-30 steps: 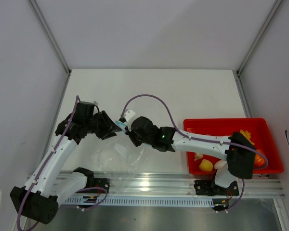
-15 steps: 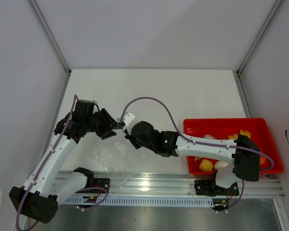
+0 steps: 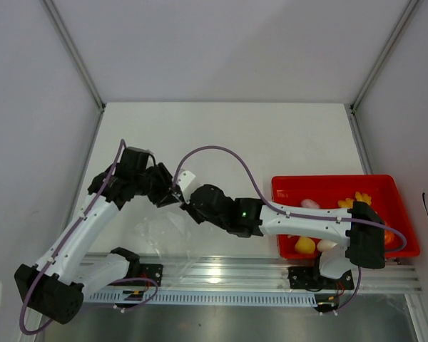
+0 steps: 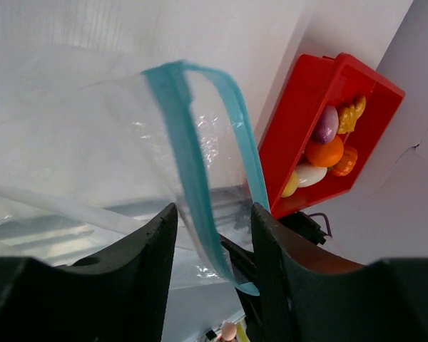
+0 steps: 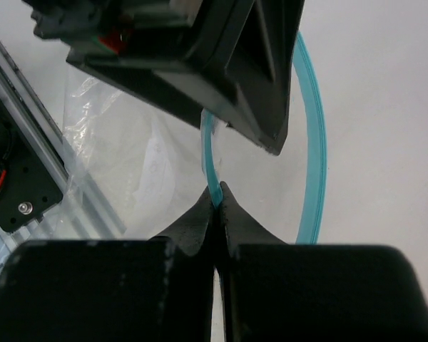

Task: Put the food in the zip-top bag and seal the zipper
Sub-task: Pick up the zipper food storage bag at the center of the board.

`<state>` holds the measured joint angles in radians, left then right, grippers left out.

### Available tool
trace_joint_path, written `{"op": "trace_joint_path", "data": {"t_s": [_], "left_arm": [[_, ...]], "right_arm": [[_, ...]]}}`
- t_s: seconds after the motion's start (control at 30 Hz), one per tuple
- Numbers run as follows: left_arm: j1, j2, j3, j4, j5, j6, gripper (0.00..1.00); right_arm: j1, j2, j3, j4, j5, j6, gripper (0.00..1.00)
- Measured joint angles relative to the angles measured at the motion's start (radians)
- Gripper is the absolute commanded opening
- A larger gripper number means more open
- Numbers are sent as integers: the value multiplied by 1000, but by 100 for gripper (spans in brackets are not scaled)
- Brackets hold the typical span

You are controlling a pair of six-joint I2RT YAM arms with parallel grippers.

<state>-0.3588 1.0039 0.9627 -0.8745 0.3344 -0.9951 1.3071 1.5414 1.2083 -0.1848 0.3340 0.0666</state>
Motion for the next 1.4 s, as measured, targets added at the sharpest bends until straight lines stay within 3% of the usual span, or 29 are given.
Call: {"op": "trace_joint_path", "data": {"t_s": [0.03, 0.17, 0.23, 0.33, 0.37, 0.4, 0.43, 0.47, 0.67, 0.83, 0.9, 1.1, 1.3, 1.4], "left_arm": [[-5, 0, -2, 2, 0, 0, 45], [-14, -1, -13, 18, 2, 4, 11], [-15, -1, -19, 32, 3, 17, 1], [-15, 0, -20, 53, 8, 42, 1], [-15, 1, -20, 63, 10, 52, 1], [-15, 5, -20, 73, 12, 60, 1], [-15, 12, -19, 84, 14, 73, 1], [-15, 24, -15, 90, 14, 86, 1], [-16, 124, 47, 119, 21, 194, 1], [-23, 168, 91, 140, 42, 294, 1], [-27, 169, 95, 151, 52, 325, 0], [-40, 172, 113, 174, 95, 416, 1], [-51, 188, 123, 190, 164, 473, 1], [-53, 190, 123, 197, 192, 486, 1]], "right_arm": [[0, 0, 6, -1, 4, 0, 0], [0, 0, 20, -9, 31, 5, 8], [1, 2, 25, -23, 43, 16, 25], [1, 2, 34, -48, 62, 39, 42], [1, 1, 36, -60, 70, 47, 51], [1, 1, 39, -74, 74, 60, 67], [1, -1, 40, -90, 78, 72, 74], [1, -4, 40, -111, 83, 83, 98], [7, -98, 39, -283, 126, 210, 99], [-39, -340, 12, -394, 179, 397, 99], [-130, -443, 6, -429, 164, 460, 99], [-578, -616, -24, -566, 140, 578, 99], [-898, -569, -112, -687, 90, 623, 99], [-968, -521, -175, -722, 79, 651, 99]]}}
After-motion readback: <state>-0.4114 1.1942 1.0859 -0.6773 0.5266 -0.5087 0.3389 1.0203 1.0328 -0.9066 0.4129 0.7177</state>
